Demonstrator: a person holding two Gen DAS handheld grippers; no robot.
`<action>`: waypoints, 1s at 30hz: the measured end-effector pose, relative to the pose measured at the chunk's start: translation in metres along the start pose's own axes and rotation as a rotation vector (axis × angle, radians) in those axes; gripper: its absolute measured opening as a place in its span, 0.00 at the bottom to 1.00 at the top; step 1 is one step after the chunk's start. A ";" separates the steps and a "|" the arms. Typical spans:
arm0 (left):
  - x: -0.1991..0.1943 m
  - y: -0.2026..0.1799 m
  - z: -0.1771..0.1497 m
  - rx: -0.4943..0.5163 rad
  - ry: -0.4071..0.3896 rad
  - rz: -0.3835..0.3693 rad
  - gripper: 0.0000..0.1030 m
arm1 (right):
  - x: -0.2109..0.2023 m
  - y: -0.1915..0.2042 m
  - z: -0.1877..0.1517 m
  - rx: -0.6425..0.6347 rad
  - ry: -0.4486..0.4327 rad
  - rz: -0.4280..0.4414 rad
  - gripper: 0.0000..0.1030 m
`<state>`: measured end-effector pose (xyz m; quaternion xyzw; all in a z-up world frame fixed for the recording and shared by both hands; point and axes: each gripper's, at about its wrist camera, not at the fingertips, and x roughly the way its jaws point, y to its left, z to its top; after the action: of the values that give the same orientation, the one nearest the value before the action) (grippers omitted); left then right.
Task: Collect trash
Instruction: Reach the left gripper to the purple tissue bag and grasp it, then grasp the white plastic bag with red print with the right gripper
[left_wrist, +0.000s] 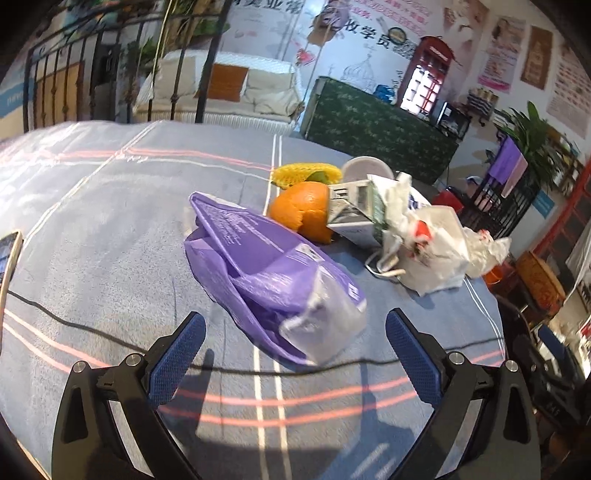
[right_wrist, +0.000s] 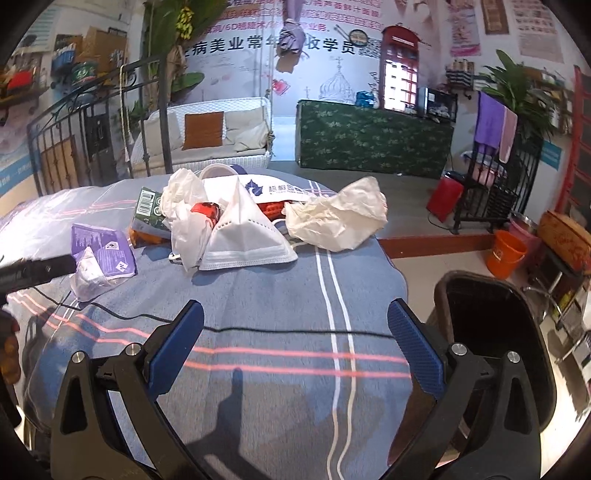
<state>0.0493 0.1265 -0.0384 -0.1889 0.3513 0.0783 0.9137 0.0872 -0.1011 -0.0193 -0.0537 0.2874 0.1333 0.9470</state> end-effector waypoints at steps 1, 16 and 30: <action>0.004 0.006 0.005 -0.042 0.021 -0.017 0.92 | 0.001 0.002 0.002 -0.004 0.000 0.006 0.95; 0.050 0.023 0.020 -0.204 0.165 -0.116 0.76 | 0.018 -0.002 0.009 -0.013 0.016 0.008 0.95; 0.036 0.035 0.015 -0.189 0.124 -0.120 0.50 | 0.059 -0.067 0.075 0.118 -0.028 -0.003 0.96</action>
<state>0.0758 0.1652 -0.0627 -0.2994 0.3863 0.0446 0.8712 0.1934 -0.1390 0.0116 0.0037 0.2815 0.1155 0.9526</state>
